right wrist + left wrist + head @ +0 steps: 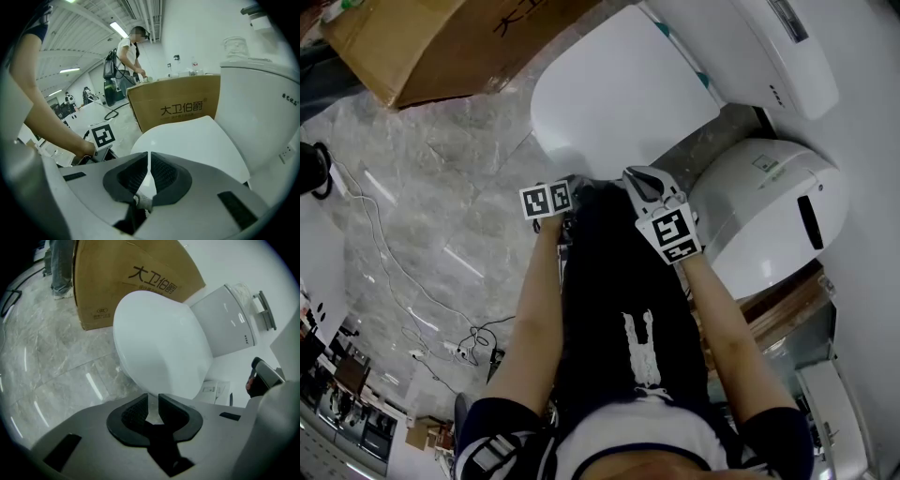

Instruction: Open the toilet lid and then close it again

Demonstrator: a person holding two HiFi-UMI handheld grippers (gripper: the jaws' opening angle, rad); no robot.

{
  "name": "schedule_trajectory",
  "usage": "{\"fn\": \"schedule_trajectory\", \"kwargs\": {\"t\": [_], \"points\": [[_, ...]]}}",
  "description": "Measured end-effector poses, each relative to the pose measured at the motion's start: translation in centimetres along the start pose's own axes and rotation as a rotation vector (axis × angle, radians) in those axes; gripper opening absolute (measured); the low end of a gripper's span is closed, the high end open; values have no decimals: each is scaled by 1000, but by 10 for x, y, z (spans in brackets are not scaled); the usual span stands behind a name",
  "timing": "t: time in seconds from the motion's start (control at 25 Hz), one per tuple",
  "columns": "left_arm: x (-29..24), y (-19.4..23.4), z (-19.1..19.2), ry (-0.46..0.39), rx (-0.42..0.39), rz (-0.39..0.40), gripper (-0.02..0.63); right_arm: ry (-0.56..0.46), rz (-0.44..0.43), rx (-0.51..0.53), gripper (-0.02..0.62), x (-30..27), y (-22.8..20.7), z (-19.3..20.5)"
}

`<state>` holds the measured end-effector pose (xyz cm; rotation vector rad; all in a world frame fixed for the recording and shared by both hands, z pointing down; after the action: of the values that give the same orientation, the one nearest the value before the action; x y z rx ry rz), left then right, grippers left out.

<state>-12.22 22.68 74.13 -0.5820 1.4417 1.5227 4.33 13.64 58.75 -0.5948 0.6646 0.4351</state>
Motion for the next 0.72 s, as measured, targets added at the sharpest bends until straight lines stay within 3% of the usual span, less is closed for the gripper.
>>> {"fn": "schedule_trajectory", "kwargs": {"t": [0.08,0.12,0.2,0.24,0.32,0.52,0.72], "points": [[3,4,5,112,20,-105,9,26,12,-21,21,2,4,-3],[6,5,9,179,0,-171,6,41,18,-32,21,4,7,-5],[18,3,12,257,-107,-257,6,65,20,-53,21,7,12,-9],[26,-2,11,251,-165,-274,6,74,17,-61,20,9,16,-12],[44,-16,6,173,-247,-278,6,87,10,-71,20,15,23,-18],[98,-69,-20,-143,-431,-231,6,100,-8,-98,18,32,43,-36],[146,-125,-41,-241,-516,-145,6,84,-33,-169,11,55,60,-51]]}}
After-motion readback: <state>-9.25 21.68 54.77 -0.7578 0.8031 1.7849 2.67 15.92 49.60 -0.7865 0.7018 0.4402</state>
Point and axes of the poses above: the fingertips, and each gripper's own axes: x backward along the fingers, y to its left, z out of its underside, the point moved 7 cm from there along x, backward along the fingers, and after that the axes turned 15 degrees about -x, right-handed, at the moved point
